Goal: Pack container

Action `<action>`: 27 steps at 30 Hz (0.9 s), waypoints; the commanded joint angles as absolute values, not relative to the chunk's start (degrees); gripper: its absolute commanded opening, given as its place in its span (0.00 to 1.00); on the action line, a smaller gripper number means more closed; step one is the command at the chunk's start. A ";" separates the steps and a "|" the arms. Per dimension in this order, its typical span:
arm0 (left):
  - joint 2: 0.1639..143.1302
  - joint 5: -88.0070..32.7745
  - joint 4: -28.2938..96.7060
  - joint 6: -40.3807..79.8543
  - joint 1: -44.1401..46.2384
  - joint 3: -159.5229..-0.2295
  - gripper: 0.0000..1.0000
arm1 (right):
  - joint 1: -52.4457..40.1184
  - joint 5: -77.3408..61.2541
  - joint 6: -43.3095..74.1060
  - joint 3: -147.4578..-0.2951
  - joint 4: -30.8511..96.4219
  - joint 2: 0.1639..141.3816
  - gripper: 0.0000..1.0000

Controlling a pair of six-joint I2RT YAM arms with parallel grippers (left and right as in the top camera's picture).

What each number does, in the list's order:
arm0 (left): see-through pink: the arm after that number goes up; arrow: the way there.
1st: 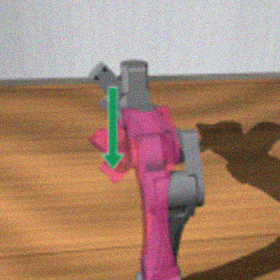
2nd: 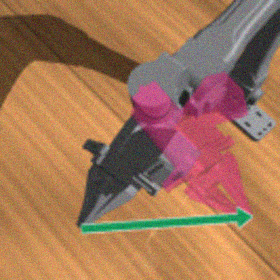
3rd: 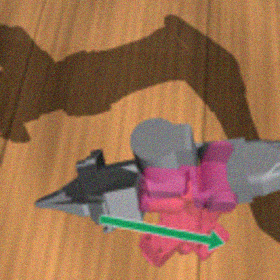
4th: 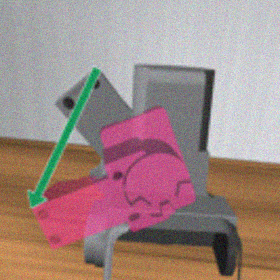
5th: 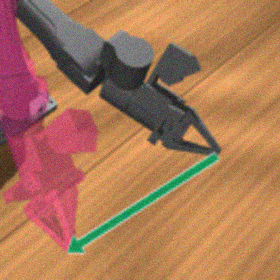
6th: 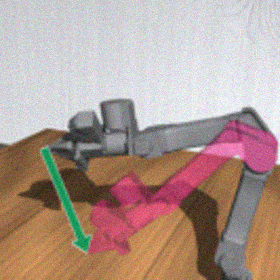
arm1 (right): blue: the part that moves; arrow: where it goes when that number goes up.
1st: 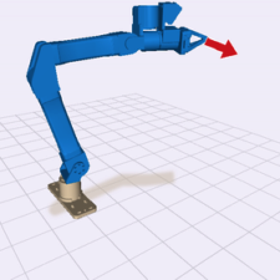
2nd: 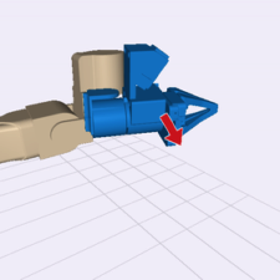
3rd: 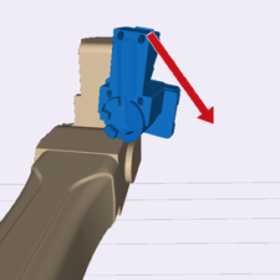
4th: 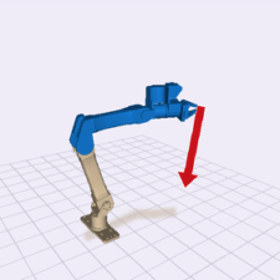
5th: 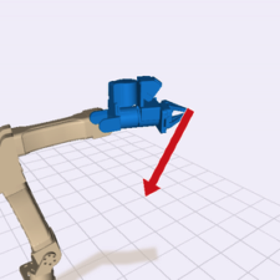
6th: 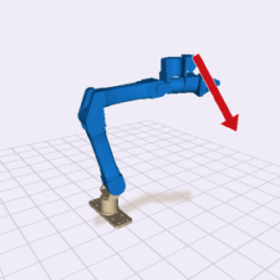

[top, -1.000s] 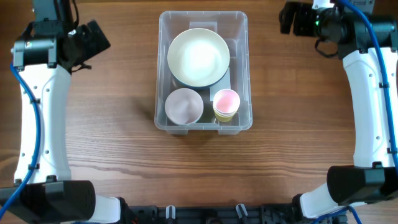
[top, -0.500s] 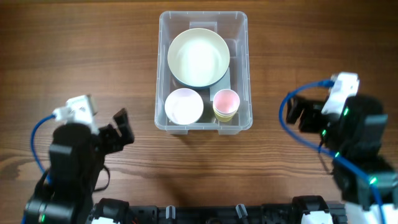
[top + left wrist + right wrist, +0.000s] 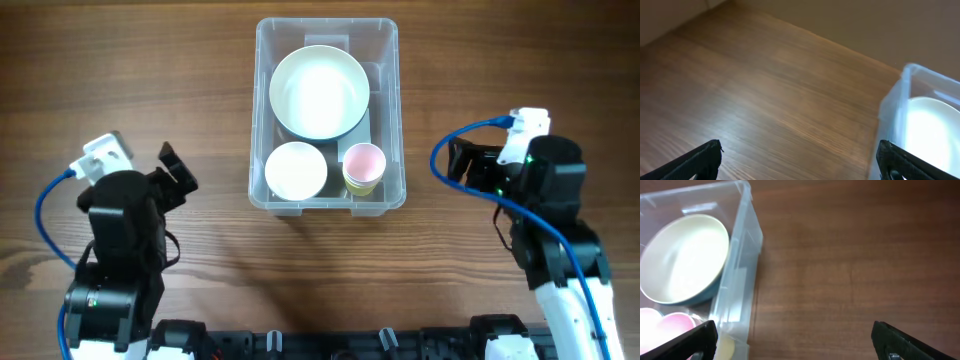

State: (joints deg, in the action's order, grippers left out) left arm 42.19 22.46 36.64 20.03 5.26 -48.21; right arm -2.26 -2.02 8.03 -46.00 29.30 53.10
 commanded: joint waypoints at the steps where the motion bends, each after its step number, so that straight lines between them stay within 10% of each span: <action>1: 38.85 19.79 38.41 21.41 0.75 -47.83 1.00 | -2.35 -1.26 7.44 -45.95 29.41 53.49 1.00; 18: 35.24 18.65 45.32 19.31 -0.64 -47.83 1.00 | -2.24 -1.26 7.68 -45.69 31.86 62.11 1.00; 27: 35.24 18.65 45.32 19.31 -0.64 -47.83 1.00 | -2.72 -3.90 -0.49 -28.71 15.90 23.11 1.00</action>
State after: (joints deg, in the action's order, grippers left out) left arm 35.33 19.35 45.52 20.18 -0.19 -48.12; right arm -2.39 -2.98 2.74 -35.77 17.96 32.58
